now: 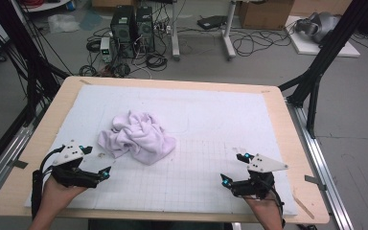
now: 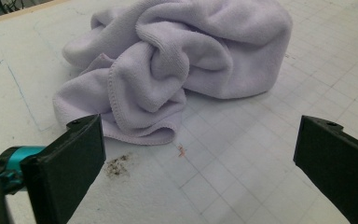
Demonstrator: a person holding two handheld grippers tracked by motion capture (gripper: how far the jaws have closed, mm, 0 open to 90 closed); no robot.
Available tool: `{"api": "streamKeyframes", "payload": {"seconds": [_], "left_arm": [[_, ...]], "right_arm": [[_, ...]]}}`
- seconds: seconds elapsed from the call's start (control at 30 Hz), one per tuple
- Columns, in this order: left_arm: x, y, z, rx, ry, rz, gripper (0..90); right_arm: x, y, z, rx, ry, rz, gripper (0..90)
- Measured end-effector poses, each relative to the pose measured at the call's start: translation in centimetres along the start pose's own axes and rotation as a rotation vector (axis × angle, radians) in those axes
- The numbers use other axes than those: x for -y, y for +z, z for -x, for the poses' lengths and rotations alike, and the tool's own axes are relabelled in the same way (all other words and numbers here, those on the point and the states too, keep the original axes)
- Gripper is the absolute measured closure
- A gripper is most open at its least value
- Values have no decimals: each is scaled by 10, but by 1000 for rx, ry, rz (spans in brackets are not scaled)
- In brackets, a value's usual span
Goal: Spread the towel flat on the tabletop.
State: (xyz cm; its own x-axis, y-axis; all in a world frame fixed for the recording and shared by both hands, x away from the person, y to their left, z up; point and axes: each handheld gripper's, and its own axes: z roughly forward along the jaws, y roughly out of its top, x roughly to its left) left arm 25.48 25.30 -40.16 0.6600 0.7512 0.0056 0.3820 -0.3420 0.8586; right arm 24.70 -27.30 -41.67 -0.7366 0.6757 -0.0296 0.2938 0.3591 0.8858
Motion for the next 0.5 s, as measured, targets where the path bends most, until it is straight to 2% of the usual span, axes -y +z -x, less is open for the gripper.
{"api": "streamKeyframes", "payload": {"seconds": [0.5], "left_arm": [[1, -1, 0, -2, 4, -5, 26]], "right_arm": [[0, 2, -1, -8, -4, -5, 101]]}}
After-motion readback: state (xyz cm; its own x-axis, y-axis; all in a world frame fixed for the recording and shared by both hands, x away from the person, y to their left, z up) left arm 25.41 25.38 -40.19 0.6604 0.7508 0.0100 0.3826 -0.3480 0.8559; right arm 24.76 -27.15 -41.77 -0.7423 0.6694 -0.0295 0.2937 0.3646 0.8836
